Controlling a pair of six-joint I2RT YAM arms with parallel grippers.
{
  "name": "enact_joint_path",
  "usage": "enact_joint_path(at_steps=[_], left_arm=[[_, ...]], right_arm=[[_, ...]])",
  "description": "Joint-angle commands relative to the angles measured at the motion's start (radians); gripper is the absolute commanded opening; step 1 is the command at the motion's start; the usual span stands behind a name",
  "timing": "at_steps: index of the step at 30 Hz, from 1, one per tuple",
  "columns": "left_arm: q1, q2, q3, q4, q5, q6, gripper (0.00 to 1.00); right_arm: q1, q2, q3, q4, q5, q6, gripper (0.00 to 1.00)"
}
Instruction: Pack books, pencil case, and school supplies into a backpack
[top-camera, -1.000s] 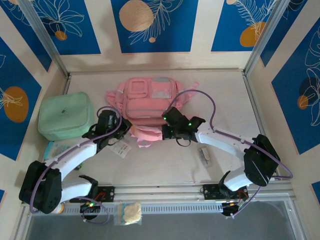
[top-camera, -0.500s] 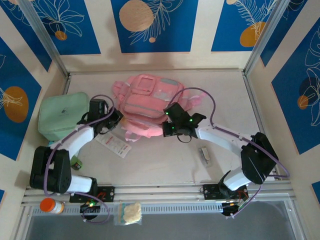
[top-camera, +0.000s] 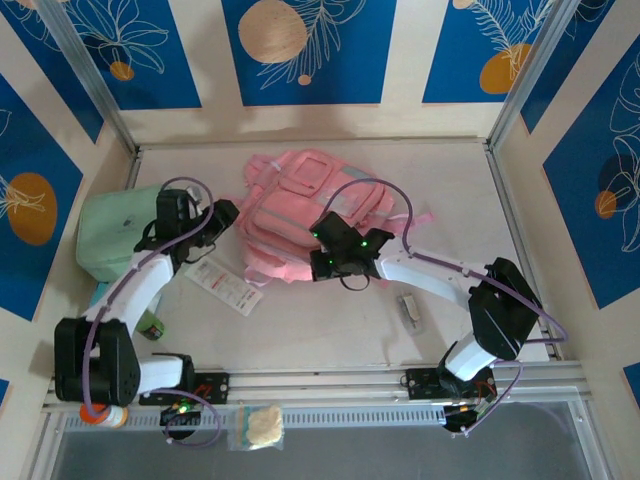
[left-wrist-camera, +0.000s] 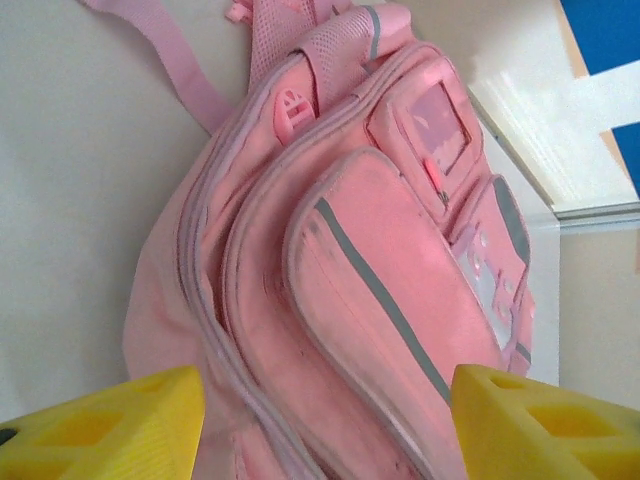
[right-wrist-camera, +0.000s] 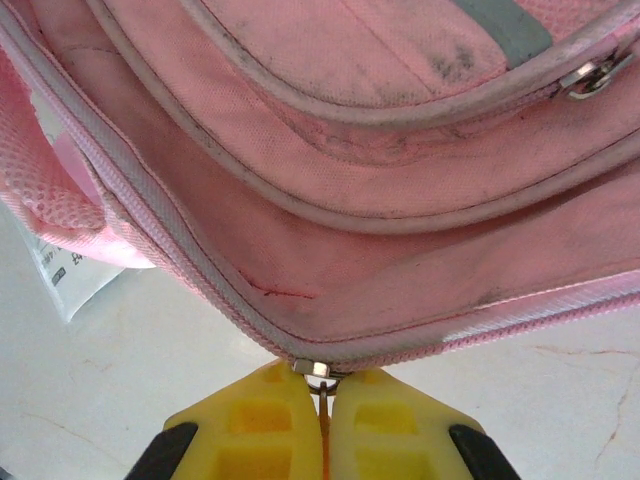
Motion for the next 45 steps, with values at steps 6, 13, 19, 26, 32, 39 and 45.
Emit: enact_joint_path(at_steps=[6,13,19,26,32,39,45], left_arm=[[-0.195,-0.218,-0.198,0.004,-0.075,-0.245,0.73],[-0.468,-0.250,-0.322,0.164,-0.300,-0.552,0.79],[-0.617,-0.129,-0.280,0.219,-0.445,-0.679,0.81],[-0.685,0.053,-0.196,0.313,-0.498,-0.771,0.74],[-0.722,0.141,-0.152,0.361,-0.541,-0.804,0.72],[-0.742,0.196,-0.107,0.337,-0.580,-0.801,0.60],[-0.738,0.186,-0.105,0.286,-0.618,-0.751,0.35]], right_arm=[[0.031,0.010,-0.008,0.006,0.018,0.044,0.00],[0.038,0.008,-0.022,0.015,0.025,0.042,0.00],[0.056,0.010,-0.017,0.020,0.038,0.034,0.00],[0.067,0.013,-0.019,0.024,0.041,0.033,0.00],[0.074,0.019,-0.020,0.038,0.043,0.026,0.00],[0.082,0.035,-0.017,0.037,0.063,0.024,0.00],[0.082,0.026,0.000,-0.015,0.094,0.008,0.00]])
